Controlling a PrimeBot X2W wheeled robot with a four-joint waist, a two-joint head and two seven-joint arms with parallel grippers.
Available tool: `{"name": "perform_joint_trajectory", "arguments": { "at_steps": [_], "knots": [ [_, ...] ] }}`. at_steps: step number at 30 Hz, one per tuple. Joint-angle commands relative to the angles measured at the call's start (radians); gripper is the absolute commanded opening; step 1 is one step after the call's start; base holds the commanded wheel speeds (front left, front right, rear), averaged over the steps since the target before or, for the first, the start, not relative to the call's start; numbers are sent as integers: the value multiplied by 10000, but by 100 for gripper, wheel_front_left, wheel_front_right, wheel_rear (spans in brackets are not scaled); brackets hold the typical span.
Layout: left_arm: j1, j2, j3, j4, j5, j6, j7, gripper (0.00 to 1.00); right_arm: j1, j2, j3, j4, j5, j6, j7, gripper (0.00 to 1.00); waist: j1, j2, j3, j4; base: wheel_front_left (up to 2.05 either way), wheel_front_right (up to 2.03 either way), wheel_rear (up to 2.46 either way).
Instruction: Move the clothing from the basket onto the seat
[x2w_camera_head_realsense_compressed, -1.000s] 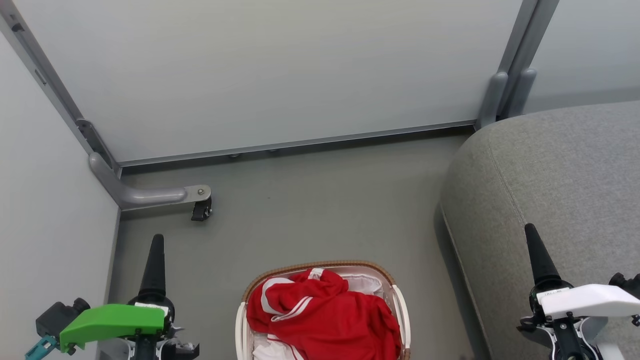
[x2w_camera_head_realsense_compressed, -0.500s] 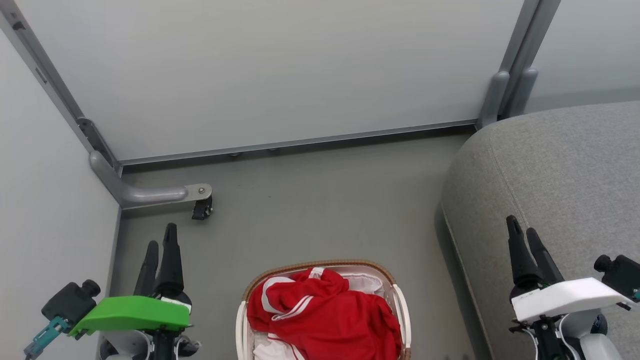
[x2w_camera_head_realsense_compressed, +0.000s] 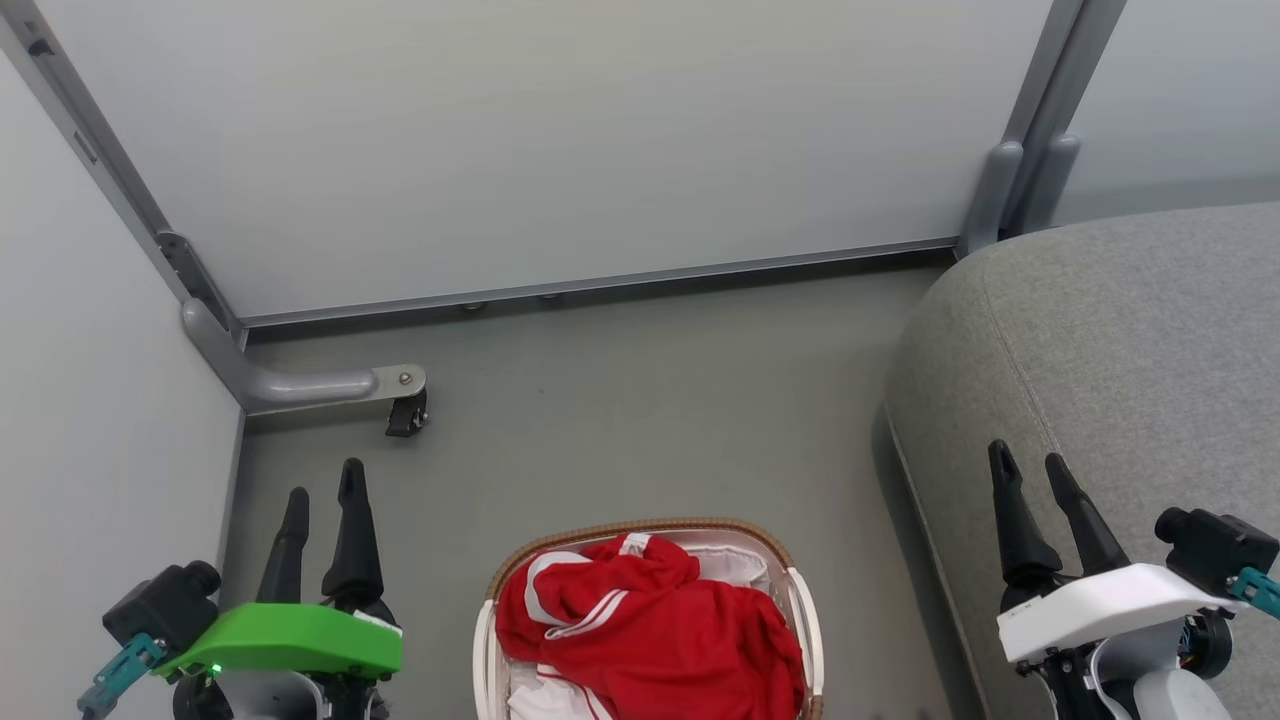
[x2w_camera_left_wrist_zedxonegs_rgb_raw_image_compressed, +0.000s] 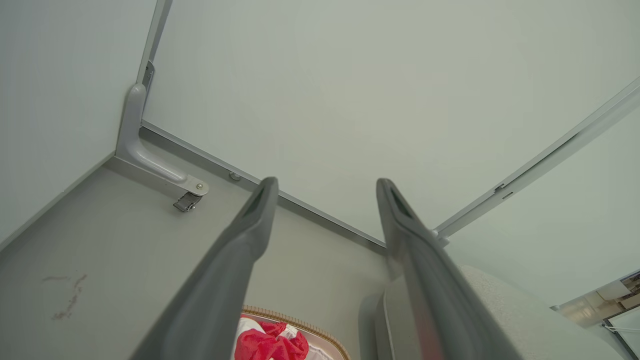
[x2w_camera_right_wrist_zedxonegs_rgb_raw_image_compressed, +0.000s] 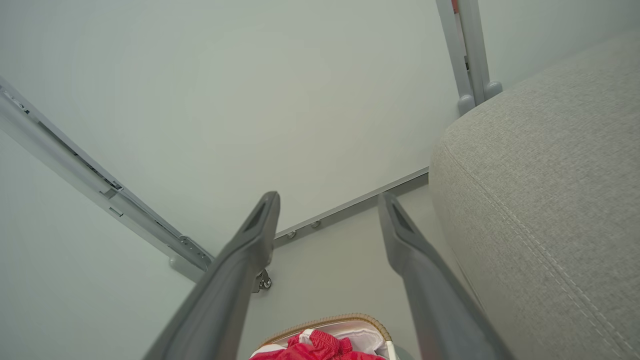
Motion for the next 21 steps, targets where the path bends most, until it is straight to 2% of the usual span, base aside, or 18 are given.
{"name": "perform_joint_trajectory", "arguments": {
  "at_steps": [1,21],
  "knots": [
    [-24,70,-35,-62,355,9,-94,100,16,-68,12,-69,-324,3,-115,100,0,0,2,3,0,0,0],
    [-19,91,-302,488,2194,-70,-620,100,63,-96,219,50,-2581,4,-639,100,0,0,27,82,0,0,0]
  ]
}}
